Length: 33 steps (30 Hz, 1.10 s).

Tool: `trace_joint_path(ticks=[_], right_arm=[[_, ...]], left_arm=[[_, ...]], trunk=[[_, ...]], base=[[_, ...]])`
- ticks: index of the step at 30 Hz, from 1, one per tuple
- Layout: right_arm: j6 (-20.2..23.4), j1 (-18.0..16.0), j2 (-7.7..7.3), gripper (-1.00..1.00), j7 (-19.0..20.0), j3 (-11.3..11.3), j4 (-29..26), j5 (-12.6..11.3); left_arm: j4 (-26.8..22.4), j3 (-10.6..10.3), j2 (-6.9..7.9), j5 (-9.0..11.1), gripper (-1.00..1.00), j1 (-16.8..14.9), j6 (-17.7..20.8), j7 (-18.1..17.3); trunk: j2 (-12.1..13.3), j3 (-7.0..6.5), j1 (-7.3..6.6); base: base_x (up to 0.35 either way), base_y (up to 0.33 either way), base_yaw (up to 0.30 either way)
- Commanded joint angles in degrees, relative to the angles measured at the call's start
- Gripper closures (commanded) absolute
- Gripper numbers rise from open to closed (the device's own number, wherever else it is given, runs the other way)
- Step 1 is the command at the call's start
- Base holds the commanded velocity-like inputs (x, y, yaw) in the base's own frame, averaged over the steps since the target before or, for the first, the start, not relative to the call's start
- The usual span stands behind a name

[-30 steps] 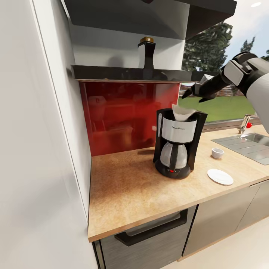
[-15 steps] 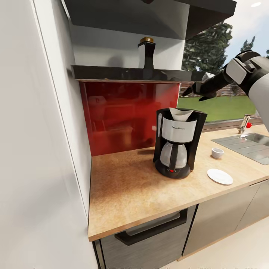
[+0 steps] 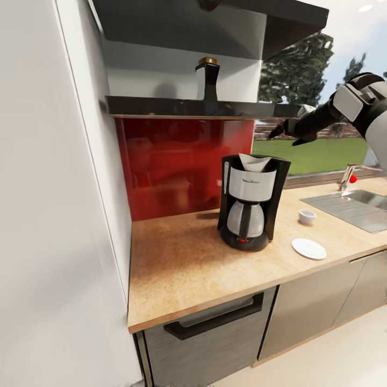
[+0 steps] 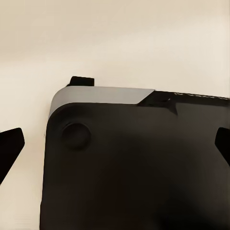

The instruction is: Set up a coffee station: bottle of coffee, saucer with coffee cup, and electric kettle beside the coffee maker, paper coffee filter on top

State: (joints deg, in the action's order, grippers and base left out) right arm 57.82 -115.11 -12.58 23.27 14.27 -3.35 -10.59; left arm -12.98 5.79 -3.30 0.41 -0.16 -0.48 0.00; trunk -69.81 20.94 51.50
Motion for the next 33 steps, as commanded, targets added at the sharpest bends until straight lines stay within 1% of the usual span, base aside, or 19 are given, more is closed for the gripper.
trace_joint_path(ticks=[1,4,8,10,12,14,17,18,19,20,22,23,24,25,26,27,30,31,33], right_arm=[[0.23,-0.02,-0.29,-1.0,0.11,0.43,-0.08,-0.58],[0.23,-0.02,-1.3,-1.0,0.11,0.47,-0.08,-0.61],[0.24,0.01,-3.18,-1.0,0.9,0.55,-0.06,-0.64],[0.23,0.03,-4.17,-1.0,2.97,0.7,-0.07,-0.54],[0.2,0.12,-5.91,-1.0,8.07,0.91,-0.03,0.07],[0.18,0.21,-7.52,-1.0,10.64,1.01,-0.01,0.89],[-0.13,0.39,-11.95,-1.0,16.17,1.74,0.0,3.58],[-0.19,0.42,-12.76,-1.0,17.33,1.92,0.01,4.13],[-0.27,0.48,-14.44,-1.0,19.73,2.3,0.01,5.4],[-0.38,0.55,-16.15,-1.0,22.03,2.76,0.01,6.92],[-2.25,0.96,-19.84,-1.0,26.35,3.4,0.13,11.37],[-3.06,1.17,-20.7,-1.0,27.33,3.48,0.17,12.48],[-4.77,1.61,-22.32,-1.0,29.22,3.61,0.27,14.53],[-5.57,1.85,-23.1,-1.0,30.16,3.66,0.31,15.48],[-7.38,2.82,-25.45,-1.0,33.04,3.74,0.42,18.05],[-7.9,3.23,-26.3,-1.0,33.99,3.76,0.43,18.89],[-13.59,5.94,-32.1,-1.0,37.48,3.82,0.57,23.82],[-14.68,6.22,-32.95,-1.0,37.81,3.82,0.69,24.37],[-17.34,6.95,-35.44,-1.0,38.64,3.83,1.36,25.73]], left_arm=[[-0.02,0.36,-0.04,0.04,-1.0,-0.02,-0.05,0.0],[-0.03,0.36,-0.04,0.04,-1.0,-0.02,-0.05,0.0],[-0.03,0.36,-0.04,0.04,-1.0,-0.02,-0.05,0.0],[-0.03,0.36,-0.04,0.03,-1.0,-0.02,-0.05,0.0],[-0.03,0.36,-0.04,0.03,-1.0,-0.02,-0.05,0.0],[-0.03,0.36,-0.04,0.03,-1.0,-0.02,-0.05,0.0],[-0.03,0.36,-0.04,0.03,-1.0,-0.02,-0.05,0.0],[-0.03,0.36,-0.04,0.03,-1.0,-0.02,-0.05,0.0],[-0.03,0.36,-0.04,0.06,-1.0,-0.02,-0.05,0.0],[-0.03,0.36,-0.04,0.05,-1.0,-0.02,-0.05,0.0],[-0.03,0.36,-0.04,0.07,-1.0,-0.02,-0.05,0.0],[-0.01,0.36,-0.04,0.06,-1.0,-0.02,-0.05,0.0],[-0.02,0.36,-0.04,0.05,-1.0,-0.02,-0.05,0.0],[-0.02,0.36,-0.04,0.04,-1.0,-0.02,-0.05,0.0],[-0.02,0.36,-0.04,0.05,-1.0,-0.02,-0.05,0.0],[-0.02,0.36,-0.06,0.06,-1.0,-0.02,-0.05,0.0],[-0.02,0.36,-0.11,0.09,-1.0,-0.02,-0.1,0.0],[-0.02,0.36,-0.12,0.1,-1.0,-0.02,-0.11,0.0],[-0.02,0.36,-0.11,0.11,-1.0,-0.02,-0.13,0.0]], trunk=[[-0.04,0.06,-0.02],[-0.04,0.06,-0.02],[-0.04,0.06,-0.02],[-0.04,0.06,-0.02],[-0.04,0.06,-0.02],[-0.04,0.06,-0.02],[-0.04,0.06,-0.02],[-0.04,0.06,-0.02],[-0.04,0.06,-0.02],[-0.04,0.06,-0.02],[-0.04,0.06,-0.02],[-0.04,0.06,-0.02],[-0.04,0.06,-0.02],[-0.04,0.06,-0.02],[-0.04,0.06,-0.02],[-0.04,0.06,-0.02],[-0.04,0.06,-0.02],[-0.04,0.06,-0.02],[-0.04,0.06,-0.02]], base=[[-0.175,-0.12,0.0],[-0.099,-0.066,0.0],[-0.082,-0.041,0.0],[-0.199,-0.111,0.0],[-0.144,-0.086,0.0],[-0.065,-0.039,0.0],[-0.025,-0.015,0.0],[-0.012,-0.007,0.0],[-0.008,-0.005,0.0],[-0.005,-0.003,0.0],[-0.003,-0.002,0.0],[-0.008,-0.001,0.0],[-0.044,-0.009,0.0],[-0.07,-0.027,0.0],[-0.149,-0.099,0.0],[-0.169,-0.116,0.0],[-0.2,-0.143,0.0],[-0.158,-0.106,0.0],[-0.083,-0.055,0.0]])
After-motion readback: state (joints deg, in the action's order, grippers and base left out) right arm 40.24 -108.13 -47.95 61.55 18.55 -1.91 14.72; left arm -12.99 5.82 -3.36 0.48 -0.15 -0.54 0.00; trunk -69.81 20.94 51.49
